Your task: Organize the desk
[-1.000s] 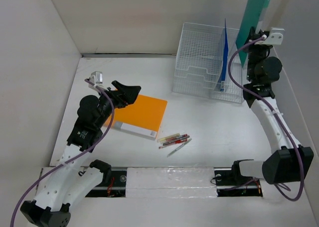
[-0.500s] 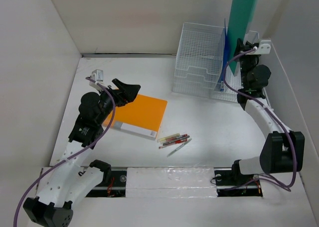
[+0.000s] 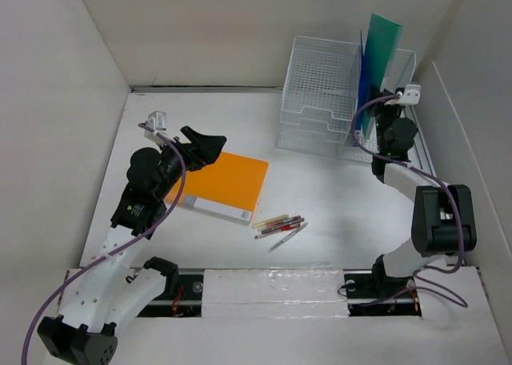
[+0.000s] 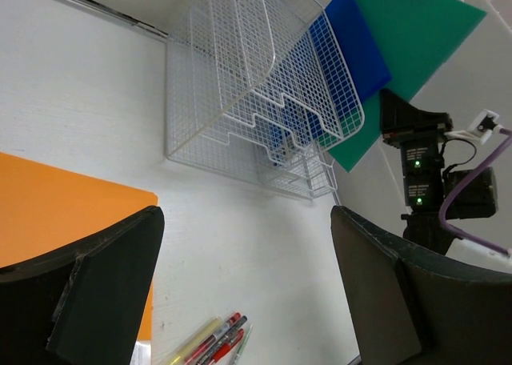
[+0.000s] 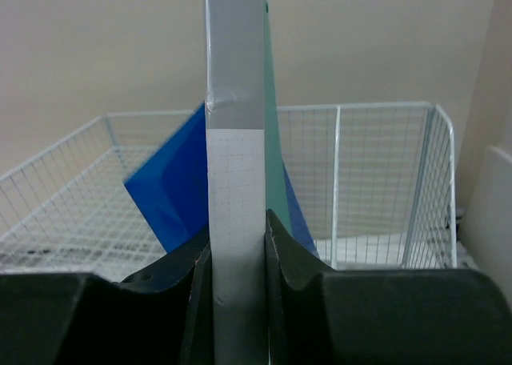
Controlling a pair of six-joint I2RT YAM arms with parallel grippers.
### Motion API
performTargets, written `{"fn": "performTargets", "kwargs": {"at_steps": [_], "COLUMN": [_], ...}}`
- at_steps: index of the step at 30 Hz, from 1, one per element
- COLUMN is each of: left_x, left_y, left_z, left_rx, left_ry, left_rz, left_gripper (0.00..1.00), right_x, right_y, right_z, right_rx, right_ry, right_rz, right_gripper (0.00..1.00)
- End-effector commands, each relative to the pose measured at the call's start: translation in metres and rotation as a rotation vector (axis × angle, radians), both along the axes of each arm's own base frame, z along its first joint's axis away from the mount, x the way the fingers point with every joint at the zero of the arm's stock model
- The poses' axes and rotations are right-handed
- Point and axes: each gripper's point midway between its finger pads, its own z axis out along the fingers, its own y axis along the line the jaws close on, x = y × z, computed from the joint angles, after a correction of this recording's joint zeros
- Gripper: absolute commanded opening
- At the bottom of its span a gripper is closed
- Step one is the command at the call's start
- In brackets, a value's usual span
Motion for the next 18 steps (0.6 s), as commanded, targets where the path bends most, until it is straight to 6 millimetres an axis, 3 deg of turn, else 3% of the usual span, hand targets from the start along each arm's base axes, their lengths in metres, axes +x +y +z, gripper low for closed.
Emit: {"fn": "performTargets", "kwargs": {"at_steps": [1, 7, 11, 14, 17, 18], "left_x": [-0.001, -0.002, -0.003, -0.004, -0.005, -0.005], "left_y": [0.0, -0.001, -0.002, -0.002, -0.003, -0.003], "left_z": [0.013, 0.014, 0.015, 0.016, 0.017, 0.016], "left_rx": [-0.012, -0.013, -0.018, -0.018, -0.022, -0.023], "left_ry": [-0.056, -0.059, -0.062, -0.065, -0.068, -0.066], "left_rz": [-0.008, -0.013, -0.02, -0.025, -0.029, -0.031], "left_gripper": [0.81, 0.81, 0.81, 0.81, 0.81, 0.81], "right_x": [-0.011, 0.0, -0.002, 0.0, 0.001, 0.003], "right_y": [0.001, 0.004, 0.011, 0.008, 0.006, 0.006], "right_z": [0.023, -0.014, -0.03, -0.027, -0.03, -0.018], "right_rx": [0.063, 0.08, 0.086, 0.087, 0.092, 0.093], "right_ry": [-0.118, 0.023, 0.102, 0.164, 0.214, 0.205], "right_rz": [0.026, 0.024, 0.03, 0.013, -0.002, -0.005], "right_gripper": [0.02, 0.15, 0.33, 0.55, 0.63, 0.64]}}
